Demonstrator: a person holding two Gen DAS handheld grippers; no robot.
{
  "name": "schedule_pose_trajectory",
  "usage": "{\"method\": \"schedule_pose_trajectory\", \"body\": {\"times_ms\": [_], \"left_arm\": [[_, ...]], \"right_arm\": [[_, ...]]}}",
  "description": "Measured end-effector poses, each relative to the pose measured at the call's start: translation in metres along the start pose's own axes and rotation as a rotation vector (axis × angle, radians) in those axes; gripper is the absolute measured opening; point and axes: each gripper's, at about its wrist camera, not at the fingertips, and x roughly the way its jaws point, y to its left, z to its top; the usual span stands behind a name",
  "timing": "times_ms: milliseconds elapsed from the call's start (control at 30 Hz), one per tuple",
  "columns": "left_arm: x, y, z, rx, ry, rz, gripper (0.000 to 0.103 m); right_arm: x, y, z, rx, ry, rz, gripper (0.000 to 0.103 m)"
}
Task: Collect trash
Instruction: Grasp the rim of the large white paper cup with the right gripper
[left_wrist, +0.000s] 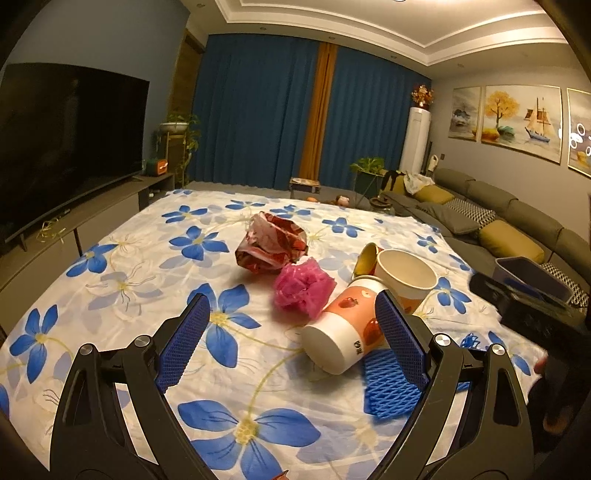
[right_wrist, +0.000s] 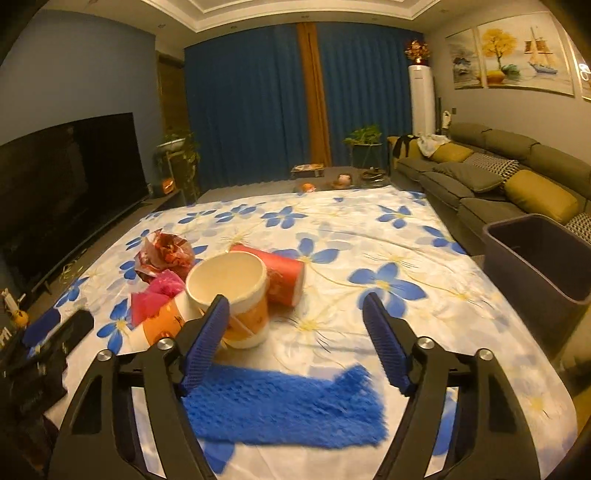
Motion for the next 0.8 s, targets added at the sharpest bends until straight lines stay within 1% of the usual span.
{"method": "schedule_pose_trajectory", "body": {"times_ms": [67,100,167,200,267,333,433,533,633,800], "left_arm": [[0.001,0.002,0.0,0.0,0.004,0.0,0.089],[0.002,0.003,0.0,-0.001,0.004,0.0,0.089],[0.003,0.005,0.0,-0.002,0.007,-0.003,0.089],[0.004,0.004,0.0,-0.001,0.007,-0.003,0.089],[0.005,0.005,-0.001,0.003,0.012,-0.009,0.089],[0.006,0.005,-0.001,0.009,0.015,-0.018,0.089],[0.009,0.003,-0.002,0.019,0.025,-0.032,0.089],[0.012,0.001,-0.001,0.022,0.029,-0.045,0.089],[0.013,-0.001,-0.001,0.03,0.032,-0.055,0.089],[0.014,-0.007,-0.002,0.05,0.036,-0.067,0.089]], "right_arm": [[0.009,0.005,0.005,0.007,0.016,0.026,0.062],[0.014,0.008,0.007,0.007,0.025,0.031,0.06],[0.028,0.014,0.011,-0.003,0.047,0.038,0.051],[0.033,0.015,0.012,-0.004,0.056,0.038,0.049],[0.045,0.015,0.013,0.004,0.086,0.044,0.041],[0.053,0.013,0.012,0.022,0.114,0.055,0.035],[0.06,0.007,0.008,0.05,0.147,0.074,0.03],[0.064,0.004,0.002,0.066,0.173,0.094,0.02],[0.063,0.002,-0.001,0.071,0.18,0.104,0.009],[0.052,-0.002,-0.004,0.072,0.145,0.102,0.006]]}}
